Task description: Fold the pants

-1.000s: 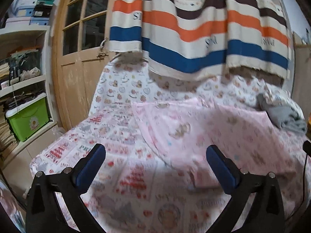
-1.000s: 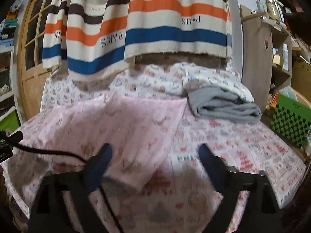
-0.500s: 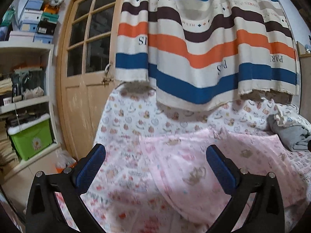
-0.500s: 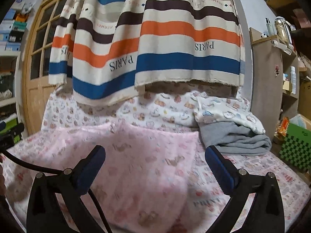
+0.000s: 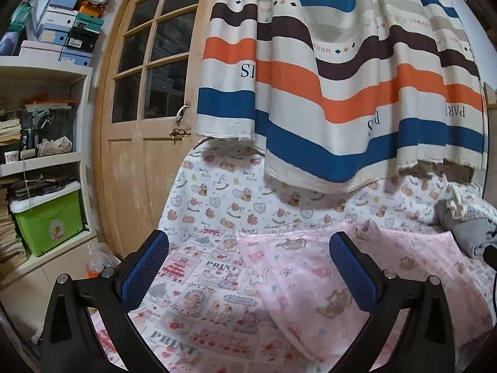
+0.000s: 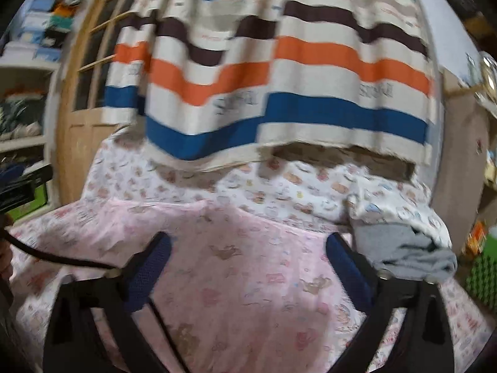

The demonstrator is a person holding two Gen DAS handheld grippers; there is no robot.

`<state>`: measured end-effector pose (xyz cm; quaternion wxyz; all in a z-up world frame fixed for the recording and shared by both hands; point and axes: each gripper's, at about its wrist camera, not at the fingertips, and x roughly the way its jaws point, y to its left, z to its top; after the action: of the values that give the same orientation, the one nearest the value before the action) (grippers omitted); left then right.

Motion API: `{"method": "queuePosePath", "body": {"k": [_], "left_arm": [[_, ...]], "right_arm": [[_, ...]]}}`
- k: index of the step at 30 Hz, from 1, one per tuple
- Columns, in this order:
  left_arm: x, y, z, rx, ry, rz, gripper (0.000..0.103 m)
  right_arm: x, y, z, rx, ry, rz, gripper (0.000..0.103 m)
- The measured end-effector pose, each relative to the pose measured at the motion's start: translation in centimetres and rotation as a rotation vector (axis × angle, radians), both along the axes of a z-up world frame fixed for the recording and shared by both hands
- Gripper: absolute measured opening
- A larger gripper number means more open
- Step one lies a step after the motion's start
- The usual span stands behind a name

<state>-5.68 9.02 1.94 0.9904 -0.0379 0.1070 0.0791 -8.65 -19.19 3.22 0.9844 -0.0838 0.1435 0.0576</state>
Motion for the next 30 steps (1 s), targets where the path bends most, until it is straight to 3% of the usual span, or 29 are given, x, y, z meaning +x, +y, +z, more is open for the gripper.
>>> {"method": "queuePosePath", "body": {"k": [6,11,15,22,27,30], "left_arm": [[-1.5,1.4,-0.5,-0.014,0.009,0.06,0.103],[-2.8,2.9,-1.0,-0.041,0.014,0.091,0.103],[-3.5,3.6,-1.1,-0.029,0.025,0.116,0.103],[-4.0,4.7,-1.6,-0.043,0.041,0.125,0.103],[-4.7,5.4,-1.7,-0.112,0.032,0.107,0.103],[-5.5,5.3,-1.4,-0.113,0.014,0.099,0.103]], "right_arm": [[-1.4,3.4,-1.3,0.041,0.106,0.173,0.082],[-3.6,7.3,-3.0,0.004,0.167,0.32,0.068],[-4.2,10.8,-5.8,-0.081,0.246,0.428,0.042],[-3.6,13.8,-8.3,-0.148,0.271,0.431,0.038],[-3.1,12.3,-7.6,-0.12,0.258,0.39,0.038],[-3.4,11.5,-7.1,-0.107,0.246,0.355,0.038]]}}
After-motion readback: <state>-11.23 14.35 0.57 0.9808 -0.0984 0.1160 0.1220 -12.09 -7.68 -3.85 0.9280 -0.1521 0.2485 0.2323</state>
